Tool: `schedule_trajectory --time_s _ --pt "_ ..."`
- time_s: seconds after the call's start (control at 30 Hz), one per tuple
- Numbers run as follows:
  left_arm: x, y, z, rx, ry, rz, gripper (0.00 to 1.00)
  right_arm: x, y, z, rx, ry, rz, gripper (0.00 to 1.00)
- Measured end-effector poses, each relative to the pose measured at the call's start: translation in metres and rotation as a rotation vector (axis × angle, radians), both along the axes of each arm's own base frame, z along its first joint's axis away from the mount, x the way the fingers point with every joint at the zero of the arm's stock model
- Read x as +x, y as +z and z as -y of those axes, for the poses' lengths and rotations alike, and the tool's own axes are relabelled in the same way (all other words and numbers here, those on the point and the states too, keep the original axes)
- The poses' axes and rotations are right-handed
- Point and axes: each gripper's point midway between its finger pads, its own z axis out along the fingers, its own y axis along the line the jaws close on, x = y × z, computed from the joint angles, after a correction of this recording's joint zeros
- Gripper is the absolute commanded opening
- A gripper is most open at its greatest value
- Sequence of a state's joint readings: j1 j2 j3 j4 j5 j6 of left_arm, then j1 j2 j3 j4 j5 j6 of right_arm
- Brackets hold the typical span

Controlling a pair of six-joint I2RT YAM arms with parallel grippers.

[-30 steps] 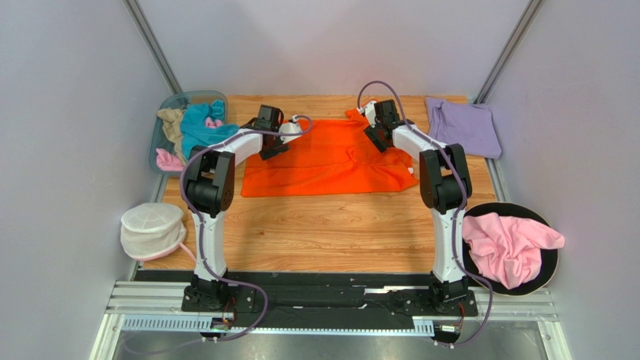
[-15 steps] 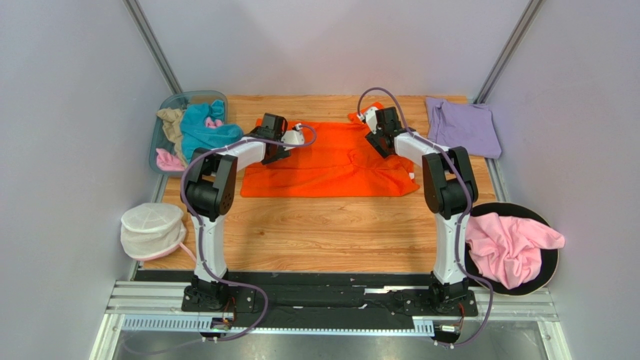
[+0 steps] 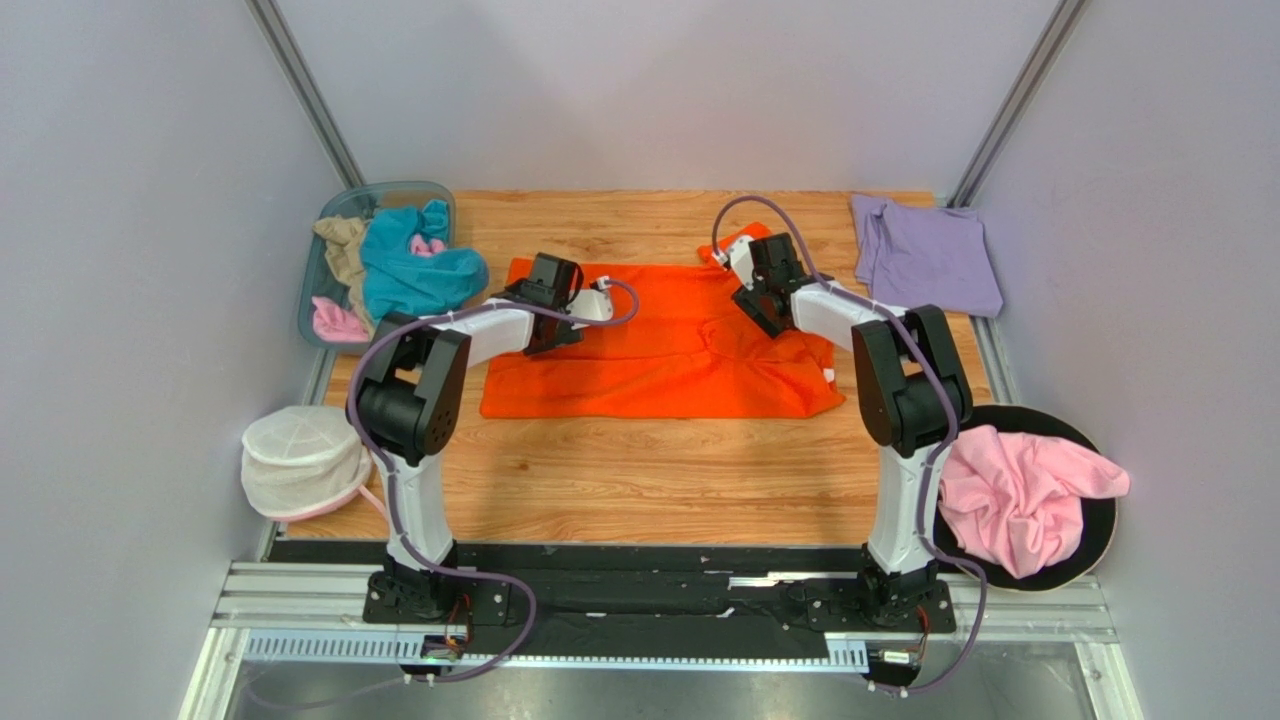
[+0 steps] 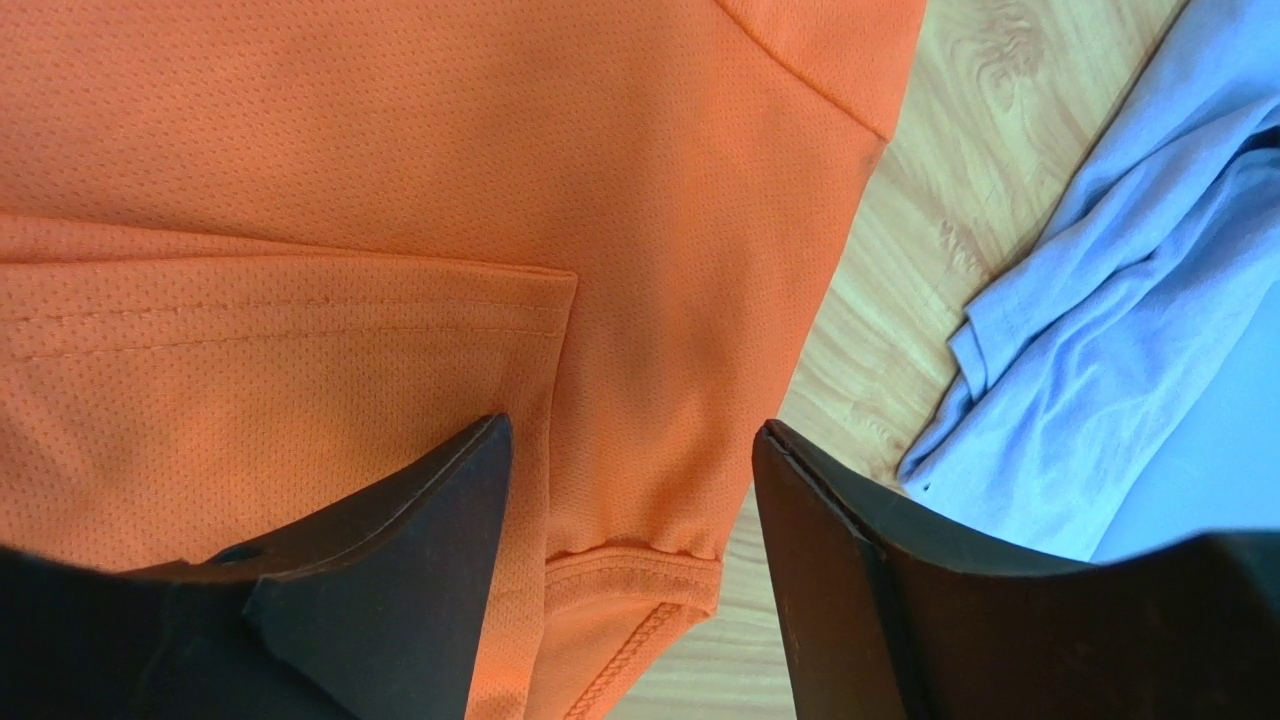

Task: Fold and stack the t-shirts
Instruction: Fold the tshirt

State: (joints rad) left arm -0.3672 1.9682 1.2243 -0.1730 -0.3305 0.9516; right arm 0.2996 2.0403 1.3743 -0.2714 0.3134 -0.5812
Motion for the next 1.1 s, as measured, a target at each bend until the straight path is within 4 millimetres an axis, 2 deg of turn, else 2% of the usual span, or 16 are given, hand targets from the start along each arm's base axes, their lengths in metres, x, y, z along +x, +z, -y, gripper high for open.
schedule_trajectory --time_s 0.27,0.43,0.57,1.1 --pt "-0.039 -0.002 0.0 0.031 -0.029 -0.069 0.78 -0.039 -0.002 -0.003 -0.022 0.03 -0.054 0.65" --pt "-0.056 -0.004 0.0 0.051 -0.041 -0.087 0.78 -0.059 -0.003 -0.003 -0.038 0.042 -0.074 0.65" --pt "-0.063 -0.004 -0.002 0.067 -0.042 -0.085 0.78 -0.072 -0.004 -0.001 -0.045 0.047 -0.083 0.66" --pt "-0.072 -0.002 -0.006 0.09 -0.039 -0.067 0.79 -0.087 -0.004 0.005 -0.063 0.046 -0.096 0.66"
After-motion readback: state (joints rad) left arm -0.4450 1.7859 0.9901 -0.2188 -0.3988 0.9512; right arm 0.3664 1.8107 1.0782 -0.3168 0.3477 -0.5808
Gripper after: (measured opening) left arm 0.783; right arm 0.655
